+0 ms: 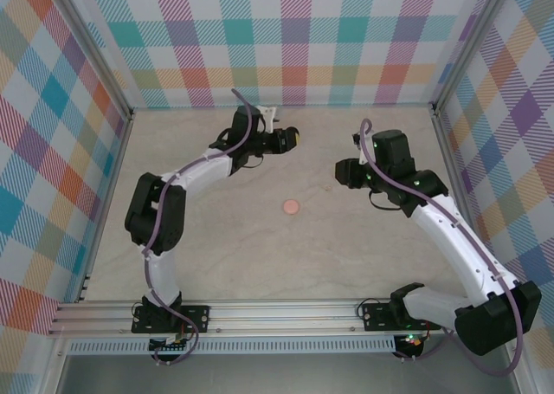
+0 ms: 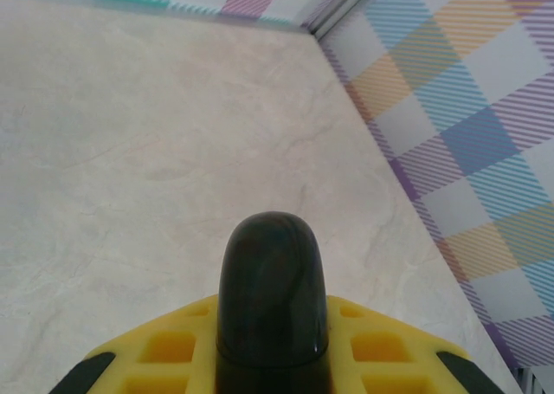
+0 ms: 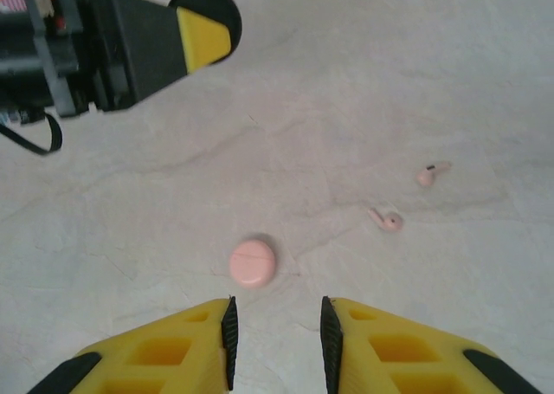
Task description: Insert wireless bluetooth earbuds into charging case
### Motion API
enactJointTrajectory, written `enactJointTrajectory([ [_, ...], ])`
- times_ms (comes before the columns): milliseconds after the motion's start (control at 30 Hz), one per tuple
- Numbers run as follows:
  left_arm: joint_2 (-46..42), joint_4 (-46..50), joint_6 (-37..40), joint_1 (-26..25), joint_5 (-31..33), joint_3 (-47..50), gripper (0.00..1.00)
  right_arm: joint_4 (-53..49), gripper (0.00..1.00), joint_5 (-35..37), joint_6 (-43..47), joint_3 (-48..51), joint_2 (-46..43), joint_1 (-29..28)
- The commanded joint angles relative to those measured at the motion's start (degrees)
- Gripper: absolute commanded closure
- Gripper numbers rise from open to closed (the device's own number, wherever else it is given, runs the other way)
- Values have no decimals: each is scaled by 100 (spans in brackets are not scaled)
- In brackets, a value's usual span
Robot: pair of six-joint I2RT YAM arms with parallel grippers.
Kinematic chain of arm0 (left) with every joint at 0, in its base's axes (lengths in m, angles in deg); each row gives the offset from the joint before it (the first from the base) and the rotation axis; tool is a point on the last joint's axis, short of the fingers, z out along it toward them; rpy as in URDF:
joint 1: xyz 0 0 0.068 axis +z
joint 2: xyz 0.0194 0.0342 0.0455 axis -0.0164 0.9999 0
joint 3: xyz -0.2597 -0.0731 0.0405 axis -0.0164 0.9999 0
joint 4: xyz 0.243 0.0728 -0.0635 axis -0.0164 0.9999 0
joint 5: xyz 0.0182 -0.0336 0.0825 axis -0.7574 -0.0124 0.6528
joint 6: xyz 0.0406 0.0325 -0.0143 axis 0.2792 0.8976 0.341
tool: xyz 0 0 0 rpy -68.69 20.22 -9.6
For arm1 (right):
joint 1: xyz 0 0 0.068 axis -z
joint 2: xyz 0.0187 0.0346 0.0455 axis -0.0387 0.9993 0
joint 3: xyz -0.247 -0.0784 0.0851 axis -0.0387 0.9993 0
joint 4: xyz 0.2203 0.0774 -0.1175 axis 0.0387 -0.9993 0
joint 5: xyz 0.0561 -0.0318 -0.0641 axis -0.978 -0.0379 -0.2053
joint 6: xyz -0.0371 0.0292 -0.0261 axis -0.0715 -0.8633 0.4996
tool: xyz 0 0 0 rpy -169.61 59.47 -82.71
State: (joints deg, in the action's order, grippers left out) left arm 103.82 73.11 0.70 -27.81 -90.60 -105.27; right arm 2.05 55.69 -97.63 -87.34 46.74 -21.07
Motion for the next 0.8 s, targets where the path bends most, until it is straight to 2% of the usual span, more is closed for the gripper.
enactJointTrajectory([
  [0, 459, 732, -75, 148, -121, -602, 82, -197, 65, 150, -54, 174, -169, -12],
  [200, 1356, 1506, 31, 234, -241, -1688, 81, -412, 65, 316, -103, 335, -328, -14],
  [300, 1713, 1581, -116, 253, -245, -2009, 81, -455, 65, 346, -147, 395, -377, -16],
  [533, 2296, 1817, -236, 282, -141, -2478, 80, -560, 64, 309, -186, 406, -367, -13],
  [767, 2663, 1694, -493, 349, -116, -2541, 81, -619, 63, 214, -213, 398, -377, -13],
])
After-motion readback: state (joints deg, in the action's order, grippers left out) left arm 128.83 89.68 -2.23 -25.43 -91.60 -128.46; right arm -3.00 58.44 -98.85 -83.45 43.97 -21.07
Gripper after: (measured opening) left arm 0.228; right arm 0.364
